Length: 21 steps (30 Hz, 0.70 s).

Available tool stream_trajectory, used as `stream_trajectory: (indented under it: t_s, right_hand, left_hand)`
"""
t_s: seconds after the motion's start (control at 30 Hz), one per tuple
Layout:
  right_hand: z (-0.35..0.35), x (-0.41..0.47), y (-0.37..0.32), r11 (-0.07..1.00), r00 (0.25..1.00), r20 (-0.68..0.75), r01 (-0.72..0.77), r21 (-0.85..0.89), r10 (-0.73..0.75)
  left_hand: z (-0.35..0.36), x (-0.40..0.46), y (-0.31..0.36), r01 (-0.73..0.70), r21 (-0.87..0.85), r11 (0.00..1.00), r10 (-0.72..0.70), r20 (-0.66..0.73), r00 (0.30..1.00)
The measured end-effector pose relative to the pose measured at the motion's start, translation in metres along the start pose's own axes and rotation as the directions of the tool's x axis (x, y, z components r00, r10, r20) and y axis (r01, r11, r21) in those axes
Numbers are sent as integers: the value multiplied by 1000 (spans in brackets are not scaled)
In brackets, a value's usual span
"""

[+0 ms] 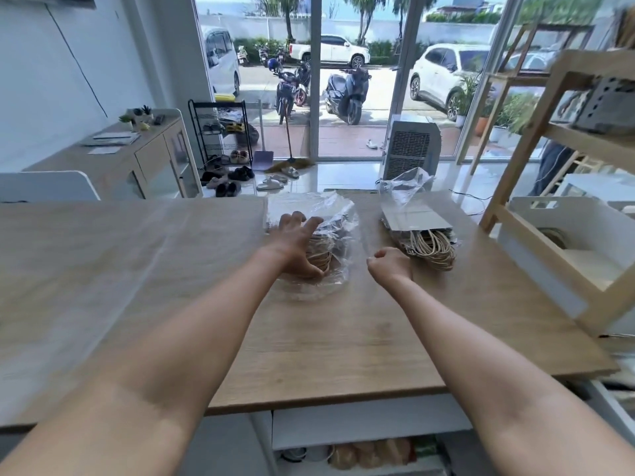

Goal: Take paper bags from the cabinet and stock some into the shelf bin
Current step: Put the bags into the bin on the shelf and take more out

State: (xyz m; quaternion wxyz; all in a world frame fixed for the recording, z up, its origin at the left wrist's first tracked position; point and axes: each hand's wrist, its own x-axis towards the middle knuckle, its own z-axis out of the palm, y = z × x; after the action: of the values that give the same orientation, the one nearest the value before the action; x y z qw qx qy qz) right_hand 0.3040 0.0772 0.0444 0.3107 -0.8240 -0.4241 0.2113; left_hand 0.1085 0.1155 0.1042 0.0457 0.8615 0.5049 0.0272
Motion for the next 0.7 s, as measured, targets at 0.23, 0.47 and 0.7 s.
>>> stream_trajectory:
  t_s: [0.23,0.47,0.7]
  right_hand:
    - [-4,21,-8,899,935,333,-246,362,122]
    - [-28,54,-42,641,890,456,-341,688,-17]
    - [-34,81,-51,647,878,475,-328,688,-60]
  left_hand:
    - [4,33,22,-7,-8,1000,6,-135,991]
    - [-18,56,16,-5,-289,957,-92,-321,942]
    - [-39,68,-7,225,-688,690,-549,-295,782]
